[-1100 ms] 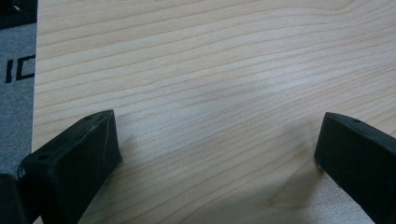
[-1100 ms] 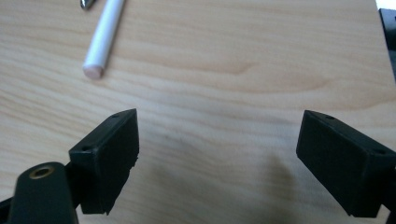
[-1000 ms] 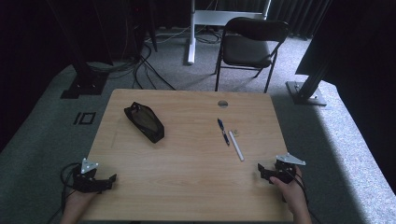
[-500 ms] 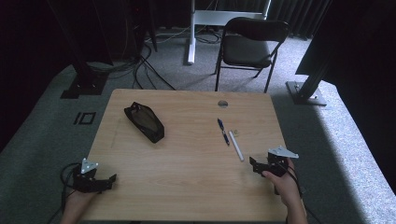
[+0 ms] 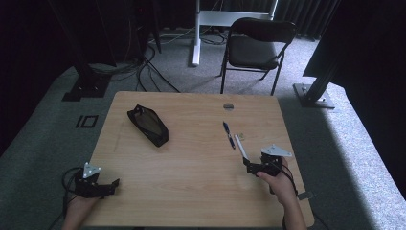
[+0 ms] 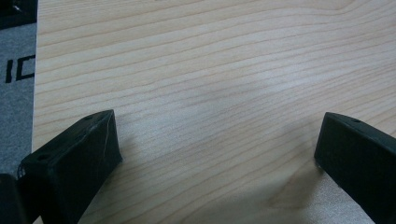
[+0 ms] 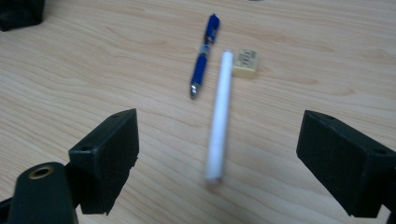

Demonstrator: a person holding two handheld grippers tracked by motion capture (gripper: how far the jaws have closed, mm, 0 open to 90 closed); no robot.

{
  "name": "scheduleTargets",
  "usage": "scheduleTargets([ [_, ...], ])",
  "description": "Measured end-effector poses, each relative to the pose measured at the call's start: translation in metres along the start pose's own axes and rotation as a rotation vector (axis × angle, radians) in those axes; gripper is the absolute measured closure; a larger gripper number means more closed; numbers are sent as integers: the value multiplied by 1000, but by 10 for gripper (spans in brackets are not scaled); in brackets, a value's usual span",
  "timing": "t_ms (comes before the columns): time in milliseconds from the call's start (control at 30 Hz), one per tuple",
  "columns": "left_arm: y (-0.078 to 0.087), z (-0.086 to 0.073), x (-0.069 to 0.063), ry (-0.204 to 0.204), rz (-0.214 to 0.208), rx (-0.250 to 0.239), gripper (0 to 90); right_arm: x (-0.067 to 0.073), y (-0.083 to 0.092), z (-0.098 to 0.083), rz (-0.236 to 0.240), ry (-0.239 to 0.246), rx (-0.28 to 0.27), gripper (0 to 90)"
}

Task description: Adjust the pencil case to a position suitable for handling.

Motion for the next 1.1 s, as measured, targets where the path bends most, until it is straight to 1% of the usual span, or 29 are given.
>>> scheduleTargets([
  [100, 0, 0, 0, -1, 0, 1, 3, 5, -4, 4, 12, 6, -3, 128],
  [267, 0, 0, 0, 0, 0, 0, 3, 15, -9, 13, 29, 32, -8, 129],
  [433, 0, 0, 0, 0, 0, 0, 3, 28, -15, 21, 52, 45, -20, 129],
  [600, 0, 0, 0, 0, 0, 0, 3, 38, -23, 26, 68, 58, -19, 130],
  [700, 0, 0, 0, 0, 0, 0, 3, 45, -28, 27, 80, 78, -11, 130],
  [733, 0, 0, 0, 0, 0, 0, 3, 45, -28, 27, 80, 78, -11, 130],
  [767, 0, 0, 0, 0, 0, 0, 3, 48, -29, 27, 86, 79, -9, 130],
  [800, 0, 0, 0, 0, 0, 0, 3, 53, -32, 29, 95, 95, -5, 131],
  [933, 0, 0, 0, 0, 0, 0, 3, 63, -37, 34, 107, 129, -3, 132],
  [1100, 0, 0, 0, 0, 0, 0, 3, 78, -45, 42, 135, 144, -10, 133],
])
Point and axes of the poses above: each handheld gripper's, and its own axes: y roughly backward along the jaws, z roughly out of its top, x roughly to its left, the point moved 3 cm from there along -y, roughly forward along the jaws, and after that the axes turned 11 degrees about x, right-handed, at the moved point
